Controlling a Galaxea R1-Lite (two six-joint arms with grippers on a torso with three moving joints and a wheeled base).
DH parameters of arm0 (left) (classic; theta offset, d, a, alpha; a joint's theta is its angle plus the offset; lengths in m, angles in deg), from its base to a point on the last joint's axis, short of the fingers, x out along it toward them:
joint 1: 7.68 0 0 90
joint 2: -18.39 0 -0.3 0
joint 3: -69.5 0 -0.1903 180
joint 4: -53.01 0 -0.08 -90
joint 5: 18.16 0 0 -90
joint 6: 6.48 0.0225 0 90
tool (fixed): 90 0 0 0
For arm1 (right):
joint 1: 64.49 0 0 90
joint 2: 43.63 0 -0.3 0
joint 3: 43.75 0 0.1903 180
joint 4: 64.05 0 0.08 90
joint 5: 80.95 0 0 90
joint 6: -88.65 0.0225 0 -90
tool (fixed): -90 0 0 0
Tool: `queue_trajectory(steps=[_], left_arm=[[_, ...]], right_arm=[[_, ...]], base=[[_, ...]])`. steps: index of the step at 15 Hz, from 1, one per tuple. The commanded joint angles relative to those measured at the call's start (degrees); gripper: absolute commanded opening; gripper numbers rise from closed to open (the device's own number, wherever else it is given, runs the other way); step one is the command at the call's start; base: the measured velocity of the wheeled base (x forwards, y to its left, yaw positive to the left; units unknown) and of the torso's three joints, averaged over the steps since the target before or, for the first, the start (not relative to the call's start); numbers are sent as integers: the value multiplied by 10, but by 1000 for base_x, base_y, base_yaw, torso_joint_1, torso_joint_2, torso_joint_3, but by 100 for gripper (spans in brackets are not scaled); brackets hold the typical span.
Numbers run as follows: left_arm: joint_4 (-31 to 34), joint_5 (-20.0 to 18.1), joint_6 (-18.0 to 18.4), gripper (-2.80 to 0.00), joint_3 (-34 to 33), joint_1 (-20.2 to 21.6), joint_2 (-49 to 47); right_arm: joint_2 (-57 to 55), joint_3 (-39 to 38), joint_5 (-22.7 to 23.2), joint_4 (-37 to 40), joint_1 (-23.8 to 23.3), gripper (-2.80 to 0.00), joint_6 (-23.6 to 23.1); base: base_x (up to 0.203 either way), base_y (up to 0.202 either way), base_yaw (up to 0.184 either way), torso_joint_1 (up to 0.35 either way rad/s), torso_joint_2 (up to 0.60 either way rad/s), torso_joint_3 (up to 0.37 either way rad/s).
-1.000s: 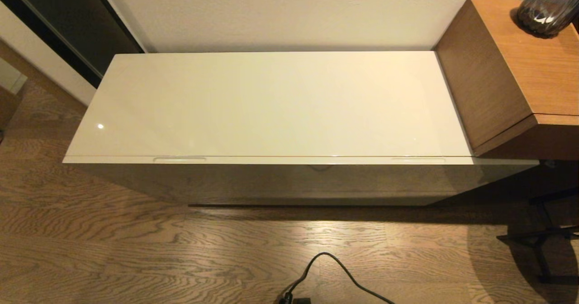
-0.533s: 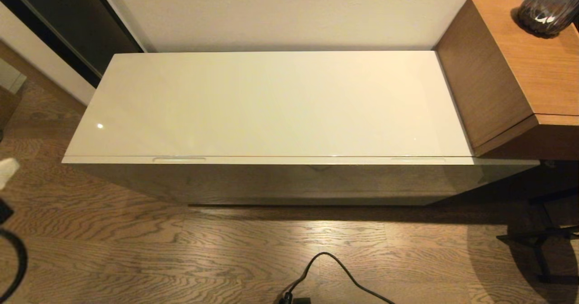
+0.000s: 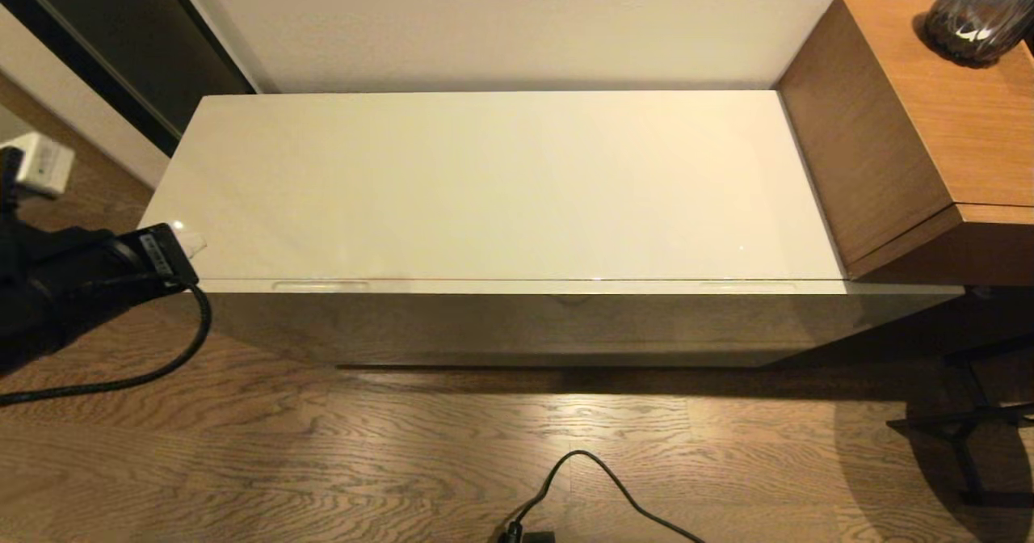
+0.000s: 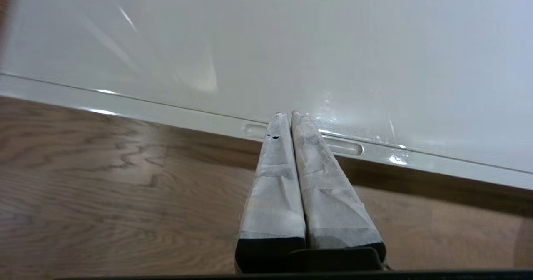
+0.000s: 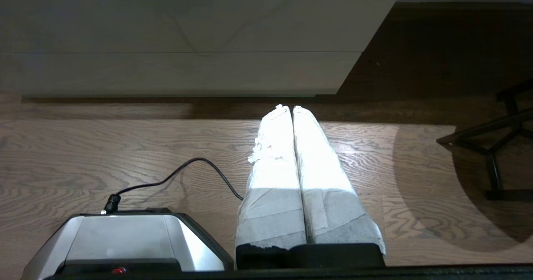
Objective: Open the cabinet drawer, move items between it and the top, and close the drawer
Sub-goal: Open the drawer
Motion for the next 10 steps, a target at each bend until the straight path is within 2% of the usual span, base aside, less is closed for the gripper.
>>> queue_trajectory(steps=[1,4,7,10], left_arm=[[0,8,0,-280,15,-25,-54],[-3,50,-1,-280,37,-54,-100],[-5,54,-4,-280,42,-56,-135],[-3,56,-49,-280,53,-60,-163]], right_arm=[[-1,-1,0,0,0,-280,-1],[-1,-1,0,0,0,-280,-1],[-1,-1,0,0,0,-280,-1],[-1,-1,0,0,0,-280,-1]], base=[[0,0,0,0,0,0],[0,0,0,0,0,0],[0,0,0,0,0,0],[0,0,0,0,0,0]])
